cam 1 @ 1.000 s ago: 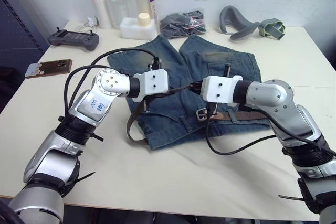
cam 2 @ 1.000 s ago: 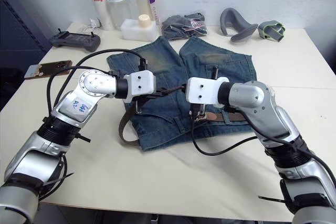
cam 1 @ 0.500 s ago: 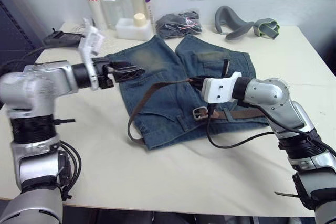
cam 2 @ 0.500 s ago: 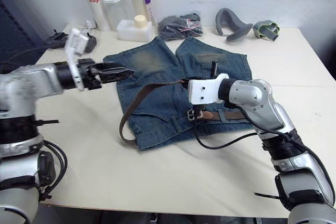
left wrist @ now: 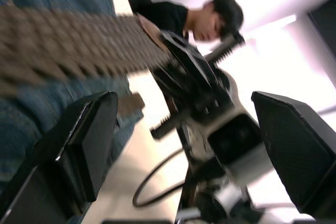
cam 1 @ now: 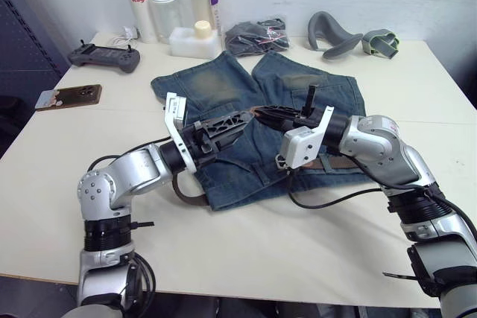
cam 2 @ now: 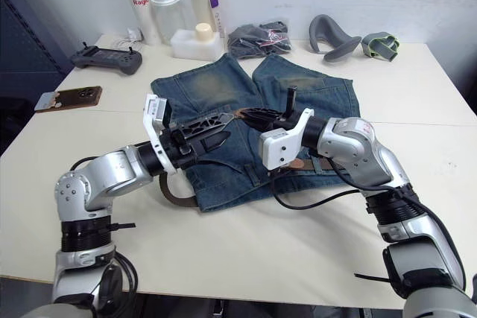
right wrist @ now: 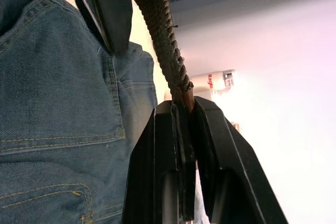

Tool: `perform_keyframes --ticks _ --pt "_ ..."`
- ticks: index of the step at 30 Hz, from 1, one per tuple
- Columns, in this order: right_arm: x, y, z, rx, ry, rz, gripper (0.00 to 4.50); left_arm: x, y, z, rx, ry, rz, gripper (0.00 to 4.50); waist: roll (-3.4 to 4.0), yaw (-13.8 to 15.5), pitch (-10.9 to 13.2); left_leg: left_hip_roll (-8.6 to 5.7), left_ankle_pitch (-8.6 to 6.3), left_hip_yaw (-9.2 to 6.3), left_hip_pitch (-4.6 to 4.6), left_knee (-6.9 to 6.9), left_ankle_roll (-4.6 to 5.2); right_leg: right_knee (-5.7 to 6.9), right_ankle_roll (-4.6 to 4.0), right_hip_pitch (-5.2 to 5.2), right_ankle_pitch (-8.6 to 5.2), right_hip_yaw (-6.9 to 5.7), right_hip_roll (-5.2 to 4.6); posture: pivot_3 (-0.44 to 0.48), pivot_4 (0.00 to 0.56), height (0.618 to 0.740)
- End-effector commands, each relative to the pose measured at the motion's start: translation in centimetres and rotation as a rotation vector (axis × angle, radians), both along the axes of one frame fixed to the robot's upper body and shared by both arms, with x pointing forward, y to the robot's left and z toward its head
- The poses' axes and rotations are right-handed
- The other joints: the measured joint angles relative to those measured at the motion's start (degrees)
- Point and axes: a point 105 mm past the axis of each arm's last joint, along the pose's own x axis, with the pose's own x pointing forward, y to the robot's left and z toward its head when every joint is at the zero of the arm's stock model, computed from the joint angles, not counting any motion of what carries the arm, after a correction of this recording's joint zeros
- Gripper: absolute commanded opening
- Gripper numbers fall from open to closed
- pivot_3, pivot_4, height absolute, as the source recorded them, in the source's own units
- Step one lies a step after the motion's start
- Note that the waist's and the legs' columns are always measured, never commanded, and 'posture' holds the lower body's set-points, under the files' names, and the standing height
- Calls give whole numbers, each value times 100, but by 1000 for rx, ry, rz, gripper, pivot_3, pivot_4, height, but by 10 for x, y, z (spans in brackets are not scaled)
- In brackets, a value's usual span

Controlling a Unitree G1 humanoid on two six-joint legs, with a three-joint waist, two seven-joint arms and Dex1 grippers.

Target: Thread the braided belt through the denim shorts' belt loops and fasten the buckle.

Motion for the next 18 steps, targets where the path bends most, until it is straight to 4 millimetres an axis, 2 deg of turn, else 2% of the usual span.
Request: perform_keyframes --ticks 1,5,6,8,15,17,18 --pt "-5 -7 18 33 -70 -6 0 6 5 11 -52 38 105 4451 -5 2 -4 0 0 1 -7 2 0 2 0 -6 0 0 0 0 150 631" --pt "-5 -12 13 17 -58 -26 0 9 5 8 -27 72 134 4451 -17 1 -32 0 1 0 -41 5 -1 13 0 -44 0 7 5 0 150 631" --pt "-5 -13 12 13 -56 -27 0 9 4 6 -15 79 131 3892 -16 1 -37 0 1 1 -44 5 -1 15 0 -48 0 8 6 0 150 631" --pt "-6 -13 12 10 -56 -24 0 11 5 2 4 95 131 3173 -17 1 -39 0 2 1 -44 5 -1 15 0 -48 0 11 7 0 150 631" --pt "-13 -6 12 28 -9 18 0 21 5 2 13 127 117 65 -21 20 -43 0 1 0 -47 8 -1 15 0 -50 0 14 9 0 150 631" --pt "-13 -6 12 45 45 19 0 23 10 2 13 134 131 65 -21 16 -42 0 1 0 -47 8 -1 15 0 -50 0 15 10 0 150 631" --pt "-14 -7 13 73 76 21 433 24 14 2 13 131 139 13 -21 15 -42 0 1 0 -48 8 -1 14 0 -51 0 15 11 0 150 631"
